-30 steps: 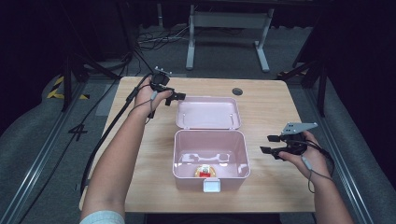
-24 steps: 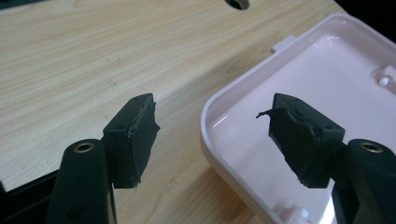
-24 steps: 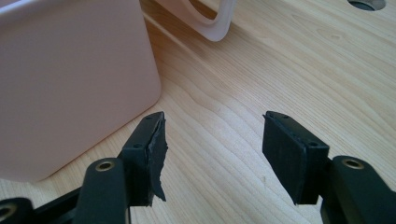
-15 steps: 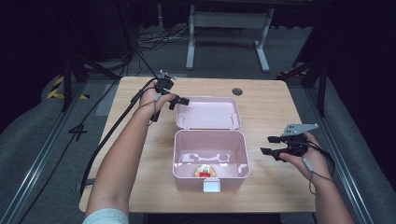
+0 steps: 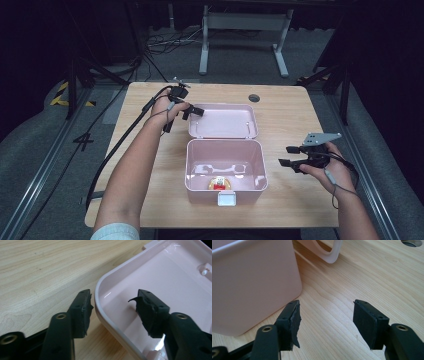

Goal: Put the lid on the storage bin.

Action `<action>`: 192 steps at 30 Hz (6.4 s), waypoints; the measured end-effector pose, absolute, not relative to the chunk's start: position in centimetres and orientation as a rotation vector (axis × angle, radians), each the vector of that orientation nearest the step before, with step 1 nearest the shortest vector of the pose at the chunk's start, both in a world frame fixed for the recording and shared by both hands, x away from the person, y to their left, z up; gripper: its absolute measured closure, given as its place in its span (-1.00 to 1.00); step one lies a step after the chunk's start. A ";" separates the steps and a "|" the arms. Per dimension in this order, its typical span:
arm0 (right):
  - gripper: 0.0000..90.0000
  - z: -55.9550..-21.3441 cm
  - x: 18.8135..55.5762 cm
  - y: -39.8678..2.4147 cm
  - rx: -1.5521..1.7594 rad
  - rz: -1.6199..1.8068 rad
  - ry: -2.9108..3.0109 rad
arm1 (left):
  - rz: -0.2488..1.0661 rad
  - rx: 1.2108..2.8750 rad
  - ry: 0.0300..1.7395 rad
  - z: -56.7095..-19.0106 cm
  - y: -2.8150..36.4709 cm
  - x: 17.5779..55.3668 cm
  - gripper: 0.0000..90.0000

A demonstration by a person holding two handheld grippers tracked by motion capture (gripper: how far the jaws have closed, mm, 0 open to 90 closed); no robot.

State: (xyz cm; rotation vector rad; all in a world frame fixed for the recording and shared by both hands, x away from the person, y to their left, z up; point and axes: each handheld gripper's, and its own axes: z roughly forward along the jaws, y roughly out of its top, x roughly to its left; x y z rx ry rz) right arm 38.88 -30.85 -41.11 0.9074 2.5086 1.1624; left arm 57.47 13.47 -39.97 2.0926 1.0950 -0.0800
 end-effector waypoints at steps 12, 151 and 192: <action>-0.12 -41.0 38.9 -30.9 0.891 1.168 2.502 | -0.023 2.079 1.119 -38.7 13.7 57.4 0.54; 0.93 -33.6 35.3 -27.1 0.649 1.520 2.543 | 0.395 1.877 0.515 -28.6 15.2 35.5 0.10; 1.00 -32.5 34.8 -25.2 0.583 1.776 2.378 | 0.313 1.943 0.562 -30.0 18.0 32.6 -0.18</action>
